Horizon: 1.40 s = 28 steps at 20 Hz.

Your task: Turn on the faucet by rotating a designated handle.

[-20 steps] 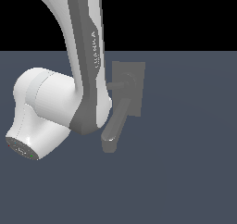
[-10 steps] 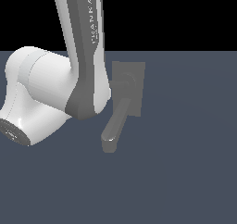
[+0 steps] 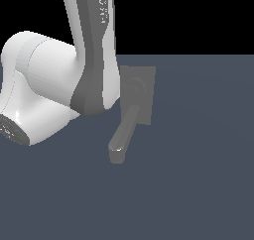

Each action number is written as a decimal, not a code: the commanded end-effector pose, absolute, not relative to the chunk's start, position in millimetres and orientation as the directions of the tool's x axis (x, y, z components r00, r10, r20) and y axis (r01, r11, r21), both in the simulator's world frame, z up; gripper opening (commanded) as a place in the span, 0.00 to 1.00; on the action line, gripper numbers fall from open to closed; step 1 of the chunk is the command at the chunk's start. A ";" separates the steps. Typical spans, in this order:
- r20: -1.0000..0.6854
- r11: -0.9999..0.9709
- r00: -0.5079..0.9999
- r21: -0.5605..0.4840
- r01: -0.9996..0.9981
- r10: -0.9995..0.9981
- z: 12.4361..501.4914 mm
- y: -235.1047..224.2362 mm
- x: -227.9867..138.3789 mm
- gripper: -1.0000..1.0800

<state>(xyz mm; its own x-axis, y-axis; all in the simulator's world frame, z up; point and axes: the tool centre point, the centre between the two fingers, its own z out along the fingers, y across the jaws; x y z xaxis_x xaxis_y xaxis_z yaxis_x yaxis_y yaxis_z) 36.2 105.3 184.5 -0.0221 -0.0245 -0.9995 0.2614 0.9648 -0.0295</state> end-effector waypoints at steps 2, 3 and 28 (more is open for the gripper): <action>-1.000 0.965 -0.011 -0.026 0.262 -0.023 203.4 102.3 35.8 0.00; -1.000 0.965 -0.011 -0.025 0.261 -0.023 207.2 101.4 35.6 0.00; -1.000 0.965 -0.012 -0.025 0.260 -0.023 272.2 56.8 23.0 0.00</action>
<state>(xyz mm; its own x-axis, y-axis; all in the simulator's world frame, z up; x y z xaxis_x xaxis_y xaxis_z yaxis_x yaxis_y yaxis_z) 17.6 60.2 249.9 -0.0490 -0.0255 -0.9985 0.2576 0.9655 -0.0373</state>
